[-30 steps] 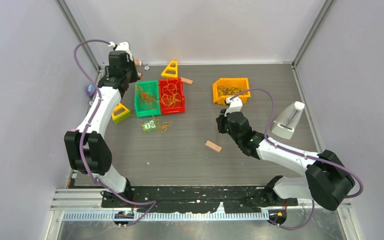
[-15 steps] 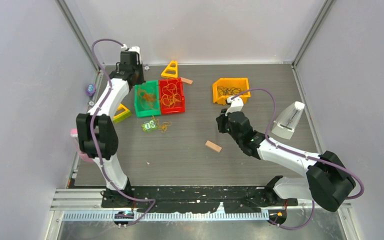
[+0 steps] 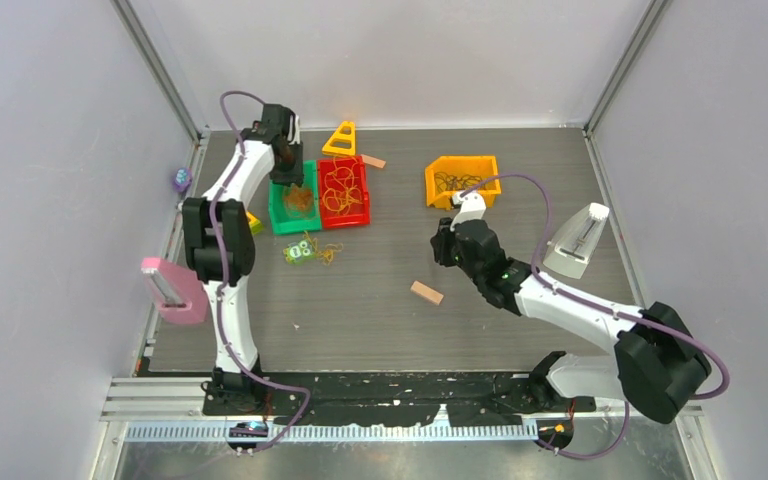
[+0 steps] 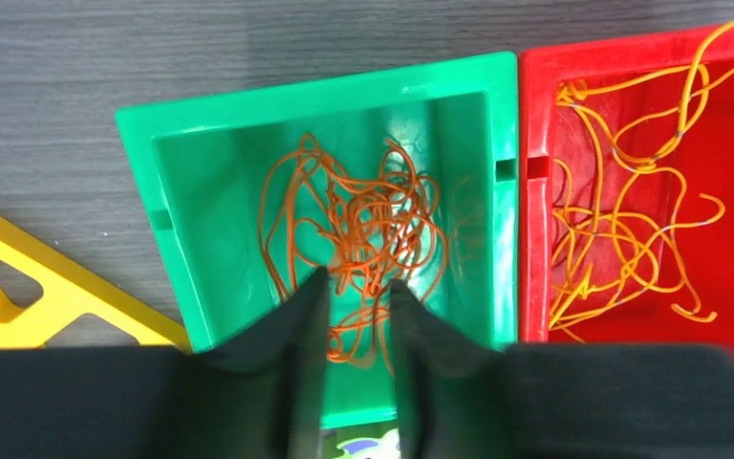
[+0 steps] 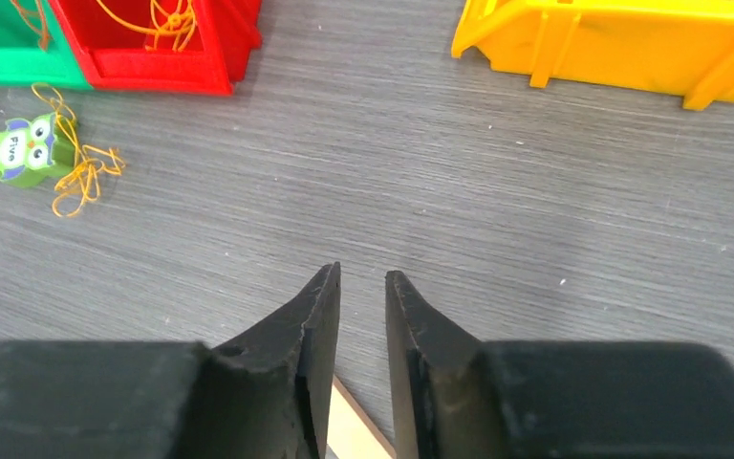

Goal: Untangle the cables

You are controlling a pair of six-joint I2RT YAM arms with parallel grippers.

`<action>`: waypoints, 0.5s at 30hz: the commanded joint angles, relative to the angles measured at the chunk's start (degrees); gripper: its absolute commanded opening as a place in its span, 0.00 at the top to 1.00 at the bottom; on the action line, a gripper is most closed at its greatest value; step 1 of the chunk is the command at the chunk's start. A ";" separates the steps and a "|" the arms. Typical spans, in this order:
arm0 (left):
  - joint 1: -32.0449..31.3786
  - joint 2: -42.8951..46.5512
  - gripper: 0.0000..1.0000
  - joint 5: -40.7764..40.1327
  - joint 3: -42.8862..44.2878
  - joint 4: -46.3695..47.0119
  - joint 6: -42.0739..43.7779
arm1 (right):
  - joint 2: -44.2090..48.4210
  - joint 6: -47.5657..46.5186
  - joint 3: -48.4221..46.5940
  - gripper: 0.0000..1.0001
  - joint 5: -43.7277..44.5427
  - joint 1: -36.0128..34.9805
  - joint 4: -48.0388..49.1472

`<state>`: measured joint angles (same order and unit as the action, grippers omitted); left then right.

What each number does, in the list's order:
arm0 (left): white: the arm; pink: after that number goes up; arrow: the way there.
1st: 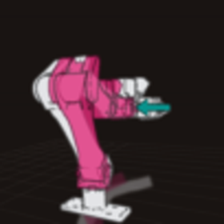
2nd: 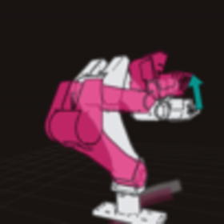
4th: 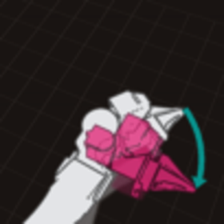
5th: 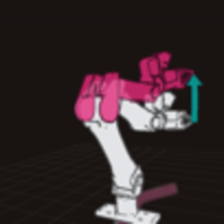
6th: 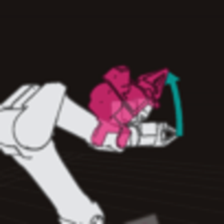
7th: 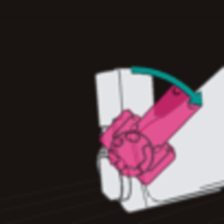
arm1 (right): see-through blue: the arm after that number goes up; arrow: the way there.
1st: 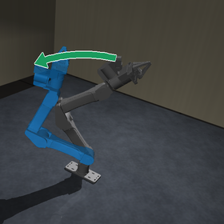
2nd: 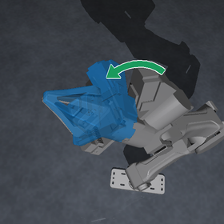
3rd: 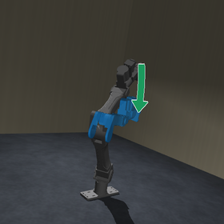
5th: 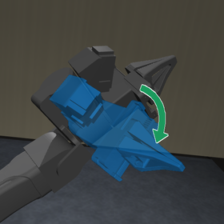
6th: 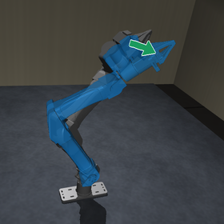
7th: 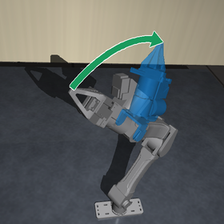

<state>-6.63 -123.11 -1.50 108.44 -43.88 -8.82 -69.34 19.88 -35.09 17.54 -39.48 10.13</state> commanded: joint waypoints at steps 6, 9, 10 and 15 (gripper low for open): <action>-0.55 15.54 0.37 1.06 -6.96 5.10 -2.27 | -7.46 0.62 -8.71 0.34 -11.03 0.06 -3.78; -1.38 19.10 0.10 -0.29 -8.77 4.55 -2.05 | -8.55 0.73 -9.33 0.30 -11.37 -0.02 -3.38; -1.63 20.09 0.02 -0.54 -9.47 4.12 -1.99 | -8.63 0.72 -9.52 0.30 -11.38 0.00 -3.30; -4.70 29.13 0.01 -0.94 -20.08 8.20 -2.89 | -8.40 0.07 -8.89 0.30 -10.65 0.06 -2.76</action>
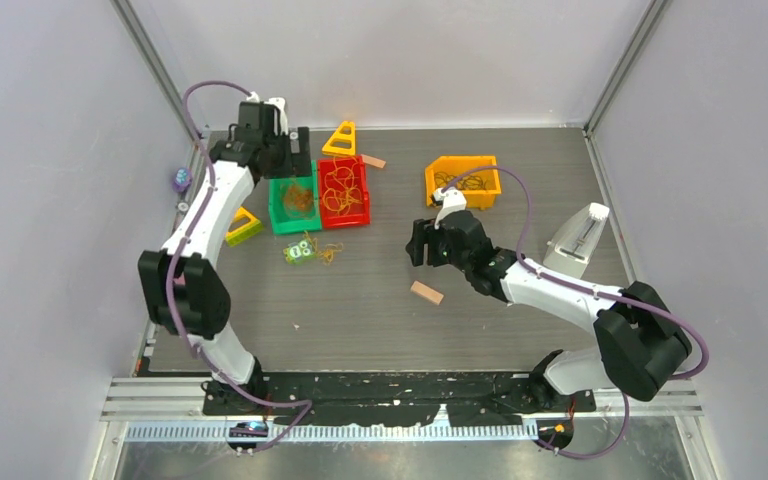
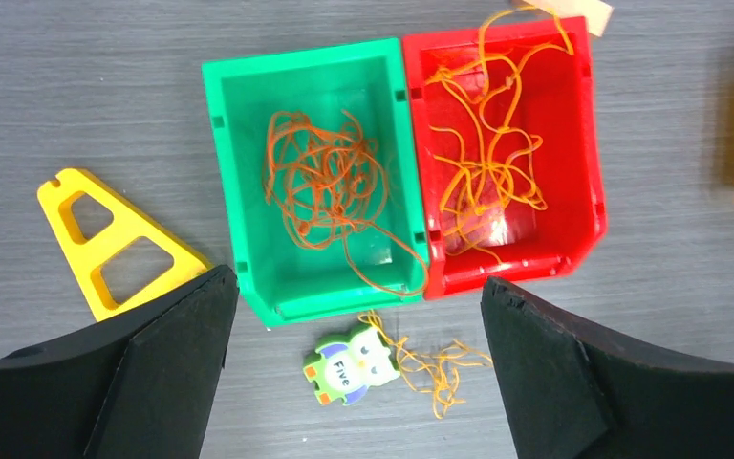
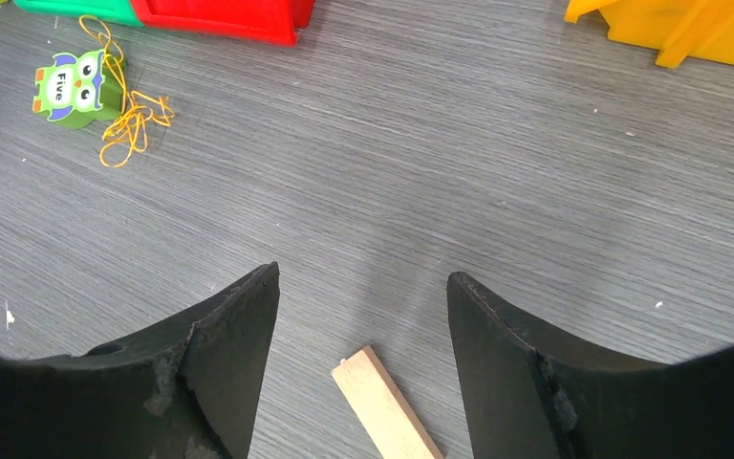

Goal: Untangle the cables

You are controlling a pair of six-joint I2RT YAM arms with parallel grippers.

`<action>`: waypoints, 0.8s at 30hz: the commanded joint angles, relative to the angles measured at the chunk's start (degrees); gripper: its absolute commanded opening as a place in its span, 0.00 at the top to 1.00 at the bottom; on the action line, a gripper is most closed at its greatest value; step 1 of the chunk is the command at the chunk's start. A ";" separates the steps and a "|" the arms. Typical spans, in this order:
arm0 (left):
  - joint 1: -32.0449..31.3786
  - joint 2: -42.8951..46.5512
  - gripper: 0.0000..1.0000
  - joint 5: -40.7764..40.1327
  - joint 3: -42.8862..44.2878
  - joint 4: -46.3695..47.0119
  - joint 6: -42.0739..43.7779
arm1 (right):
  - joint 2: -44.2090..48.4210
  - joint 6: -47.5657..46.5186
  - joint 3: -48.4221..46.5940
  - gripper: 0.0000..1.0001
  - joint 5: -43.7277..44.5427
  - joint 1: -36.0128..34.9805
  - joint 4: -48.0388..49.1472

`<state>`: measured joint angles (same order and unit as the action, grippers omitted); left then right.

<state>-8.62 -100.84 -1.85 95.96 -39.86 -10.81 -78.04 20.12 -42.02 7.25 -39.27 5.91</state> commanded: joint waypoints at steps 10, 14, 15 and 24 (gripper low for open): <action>-10.58 16.39 0.15 4.03 -29.94 15.12 0.60 | 4.73 -0.26 4.57 0.31 4.06 -0.20 6.87; -12.35 12.28 0.19 5.02 -30.43 13.06 2.18 | 7.44 -0.22 6.68 0.31 5.93 -0.19 8.39; -12.61 11.30 0.21 5.09 -30.53 12.94 2.19 | 7.76 -0.38 7.21 0.31 6.44 -0.19 8.69; -13.00 1.16 0.41 7.23 -28.38 12.71 2.01 | 10.01 -0.53 8.85 0.31 7.33 -0.20 9.99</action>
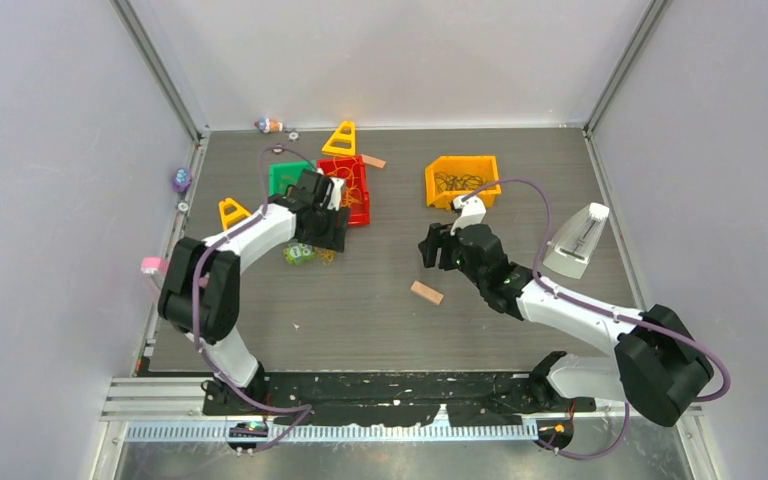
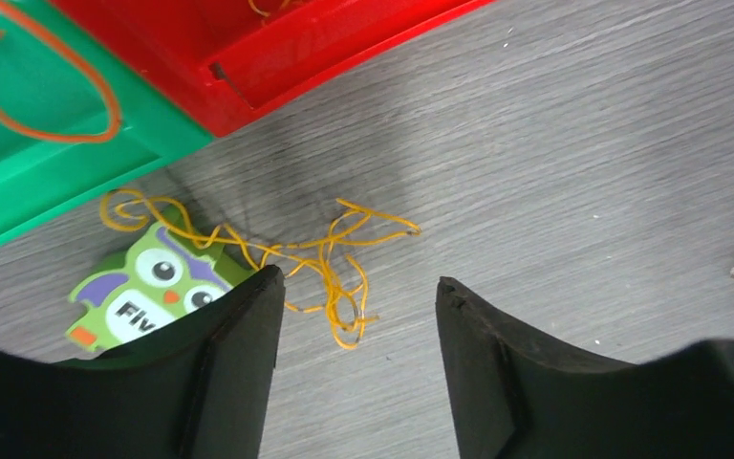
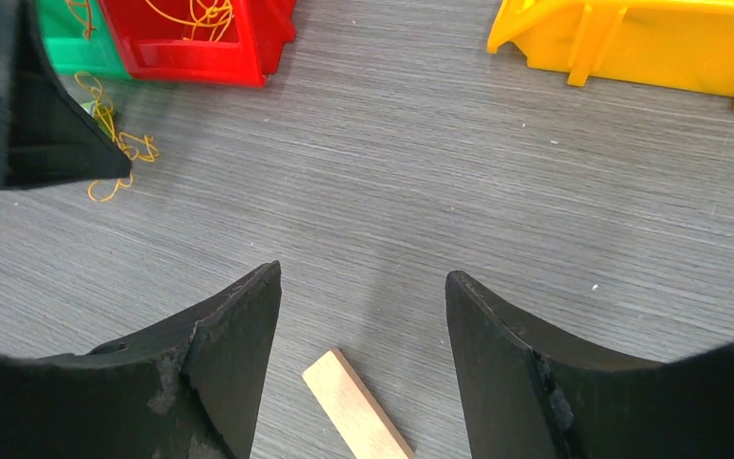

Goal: Untangle the cables

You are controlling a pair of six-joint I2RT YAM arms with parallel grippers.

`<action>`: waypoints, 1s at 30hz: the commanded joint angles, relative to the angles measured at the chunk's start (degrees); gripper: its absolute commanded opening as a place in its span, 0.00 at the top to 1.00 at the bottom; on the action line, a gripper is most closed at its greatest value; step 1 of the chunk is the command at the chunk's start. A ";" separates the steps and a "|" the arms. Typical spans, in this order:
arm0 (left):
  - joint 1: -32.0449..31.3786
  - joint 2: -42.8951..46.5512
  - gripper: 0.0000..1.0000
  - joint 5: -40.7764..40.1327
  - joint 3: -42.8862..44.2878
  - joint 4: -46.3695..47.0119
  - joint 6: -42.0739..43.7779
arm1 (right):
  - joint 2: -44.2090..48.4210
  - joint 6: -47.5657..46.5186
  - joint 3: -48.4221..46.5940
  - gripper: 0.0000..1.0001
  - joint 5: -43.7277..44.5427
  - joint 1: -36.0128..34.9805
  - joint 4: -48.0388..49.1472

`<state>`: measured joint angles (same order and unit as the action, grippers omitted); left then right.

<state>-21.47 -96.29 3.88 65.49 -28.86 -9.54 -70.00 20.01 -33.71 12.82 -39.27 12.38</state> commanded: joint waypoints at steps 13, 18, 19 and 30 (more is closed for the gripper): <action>-0.78 -4.37 1.00 2.58 3.13 0.47 -0.96 | 3.78 -0.46 1.81 0.32 3.47 -0.15 3.44; -1.48 2.90 1.00 7.26 5.27 -3.13 -2.06 | 4.03 -0.38 2.03 0.32 4.28 -0.12 3.51; -1.47 3.92 1.00 8.61 5.94 -3.66 -2.37 | 4.00 -0.29 2.01 0.32 4.49 -0.09 3.52; -0.11 1.98 1.00 11.70 22.42 -6.72 -3.26 | 4.61 -0.07 2.17 0.33 5.57 -0.11 3.34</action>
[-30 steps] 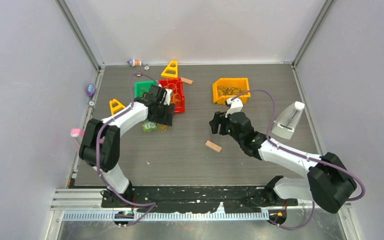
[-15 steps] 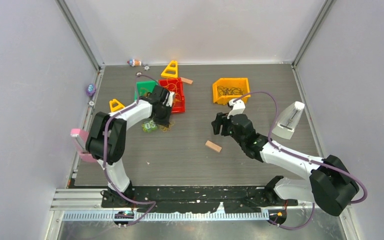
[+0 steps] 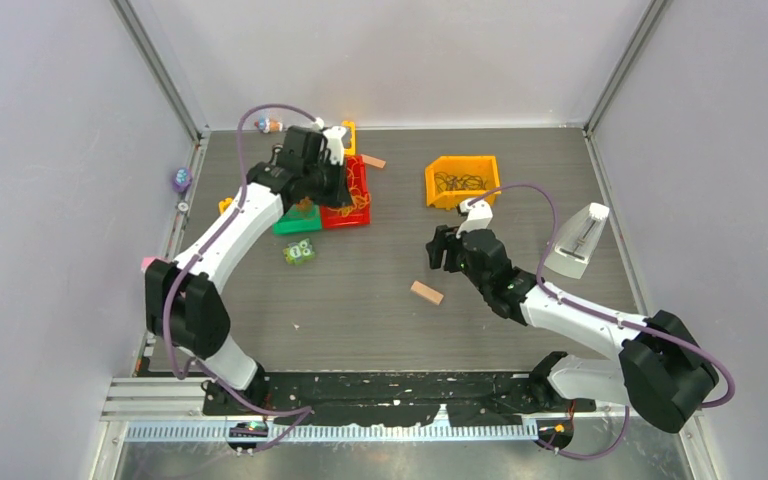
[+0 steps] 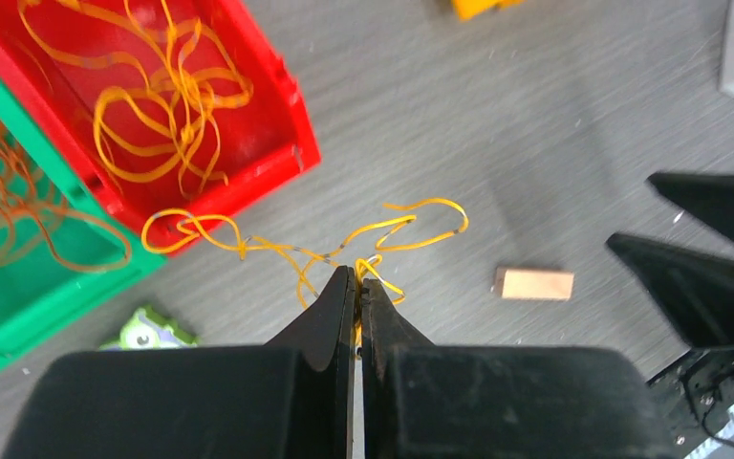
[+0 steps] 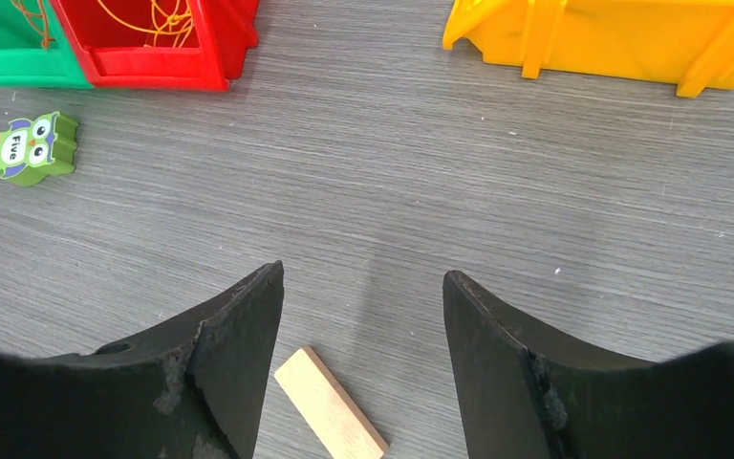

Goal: Untangle the cables

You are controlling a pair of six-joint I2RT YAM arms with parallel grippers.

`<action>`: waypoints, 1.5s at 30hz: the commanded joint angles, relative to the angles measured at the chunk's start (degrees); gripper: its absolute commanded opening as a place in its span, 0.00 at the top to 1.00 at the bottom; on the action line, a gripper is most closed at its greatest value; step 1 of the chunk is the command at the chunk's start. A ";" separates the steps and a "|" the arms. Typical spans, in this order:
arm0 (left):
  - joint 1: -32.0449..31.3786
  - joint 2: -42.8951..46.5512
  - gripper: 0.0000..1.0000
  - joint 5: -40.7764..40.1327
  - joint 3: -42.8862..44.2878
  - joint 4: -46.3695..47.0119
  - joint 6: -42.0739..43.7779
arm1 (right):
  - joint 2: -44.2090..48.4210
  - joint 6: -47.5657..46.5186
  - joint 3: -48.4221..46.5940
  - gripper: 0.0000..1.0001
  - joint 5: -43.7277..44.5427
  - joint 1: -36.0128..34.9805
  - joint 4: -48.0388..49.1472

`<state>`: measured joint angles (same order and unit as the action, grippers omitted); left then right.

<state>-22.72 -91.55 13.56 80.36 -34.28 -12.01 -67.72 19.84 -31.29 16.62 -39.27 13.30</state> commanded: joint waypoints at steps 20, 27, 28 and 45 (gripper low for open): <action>6.84 -32.36 0.94 -4.12 30.39 -8.72 0.40 | 10.29 0.16 1.32 0.34 7.20 1.25 -4.02; 6.25 -14.92 0.33 -4.70 15.11 3.51 0.15 | 10.41 -0.31 -2.00 0.31 4.56 4.36 -7.78; 6.20 -12.84 0.27 -4.77 13.36 4.65 0.15 | 10.63 -0.43 -2.36 0.31 3.35 4.79 -7.90; 5.76 26.09 0.00 -10.25 -29.24 27.88 -0.98 | 28.22 -13.50 9.69 0.01 -3.93 6.74 9.83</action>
<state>-16.82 -70.67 7.49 56.75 -15.55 -14.92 -45.04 9.58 -28.10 10.11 -32.75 12.47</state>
